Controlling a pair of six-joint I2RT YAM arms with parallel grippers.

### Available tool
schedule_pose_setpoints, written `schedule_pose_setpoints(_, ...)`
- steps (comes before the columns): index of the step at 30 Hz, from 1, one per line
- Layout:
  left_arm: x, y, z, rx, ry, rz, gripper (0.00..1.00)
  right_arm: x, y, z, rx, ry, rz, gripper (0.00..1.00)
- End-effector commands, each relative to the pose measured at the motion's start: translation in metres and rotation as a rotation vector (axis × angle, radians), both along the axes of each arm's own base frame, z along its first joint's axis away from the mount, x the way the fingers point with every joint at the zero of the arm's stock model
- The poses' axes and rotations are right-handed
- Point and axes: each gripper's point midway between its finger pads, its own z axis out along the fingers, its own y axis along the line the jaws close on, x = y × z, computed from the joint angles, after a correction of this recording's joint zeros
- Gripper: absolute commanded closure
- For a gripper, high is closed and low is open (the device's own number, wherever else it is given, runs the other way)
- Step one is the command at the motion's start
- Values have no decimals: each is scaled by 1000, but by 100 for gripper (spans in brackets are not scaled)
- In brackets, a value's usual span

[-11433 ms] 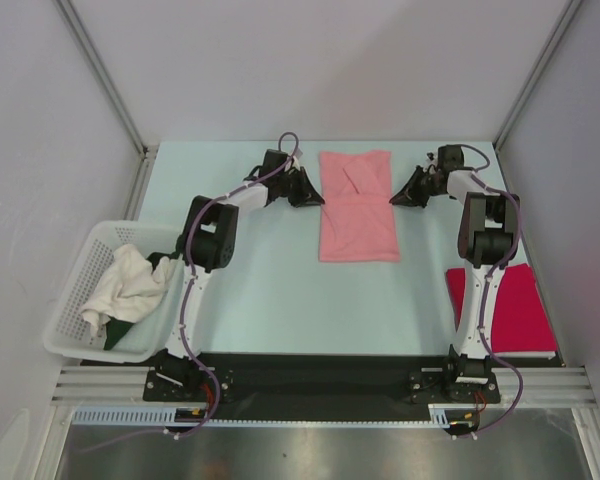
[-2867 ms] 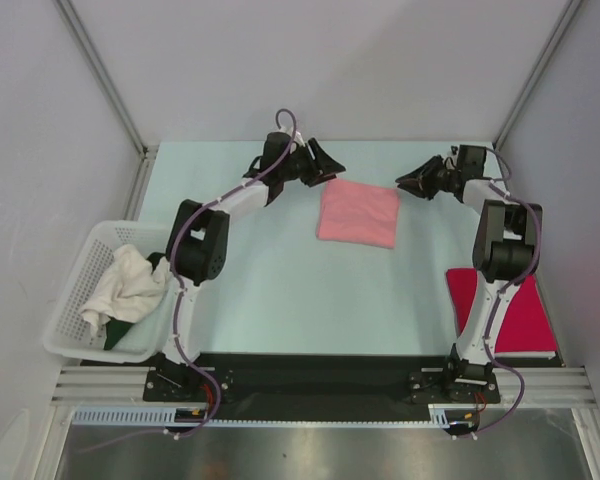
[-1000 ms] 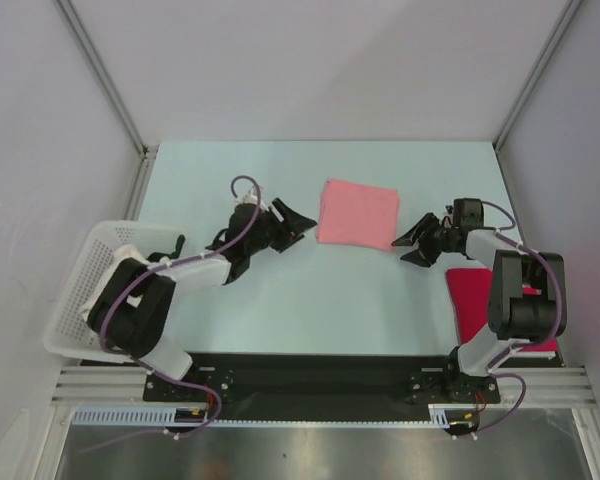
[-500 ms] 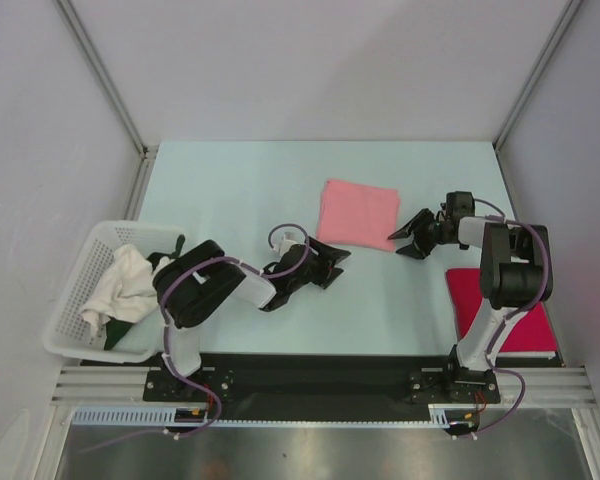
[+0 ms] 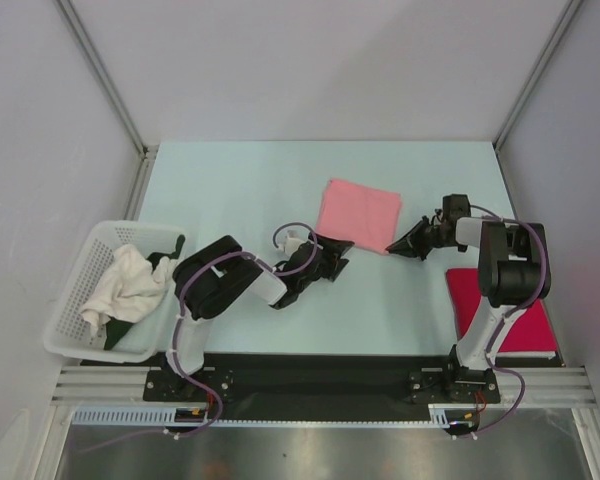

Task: Fold and stack the t-shirts
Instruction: Neatly place the folded tshirt to the corner

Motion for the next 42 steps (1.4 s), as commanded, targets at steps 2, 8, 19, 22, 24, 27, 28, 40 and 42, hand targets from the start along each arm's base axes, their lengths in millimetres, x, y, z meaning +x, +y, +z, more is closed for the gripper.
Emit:
schedule_pose_setpoints(2, 12, -16, 28, -56, -96, -7, 33, -20, 16, 22, 86, 4, 25, 90)
schedule_pose_setpoints(8, -9, -26, 22, -45, -84, -59, 34, -46, 24, 29, 151, 20, 0, 85)
schedule_pose_setpoints(19, -38, -50, -7, 24, 60, -74, 36, -33, -45, 60, -66, -100, -53, 51)
schedule_pose_setpoints(22, -29, -54, -16, 57, 71, -51, 39, -36, -46, 68, -85, -125, -74, 51)
schedule_pose_setpoints(24, -25, -58, -18, 74, 88, -42, 41, -40, -47, 70, -93, -130, -79, 51)
schedule_pose_setpoints(27, -20, -58, -25, 156, 124, -23, 45, -41, -53, 83, -137, -164, -87, 51)
schedule_pose_setpoints(28, -19, -58, -25, 164, 133, -16, 47, -41, -55, 85, -150, -169, -93, 51)
schedule_pose_setpoints(40, -14, -64, -37, 176, 184, 20, 60, -30, -62, 96, -194, -213, -97, 50)
schedule_pose_setpoints(42, -12, -71, -25, 120, 150, -1, 70, -24, -62, 93, -195, -238, -78, 41)
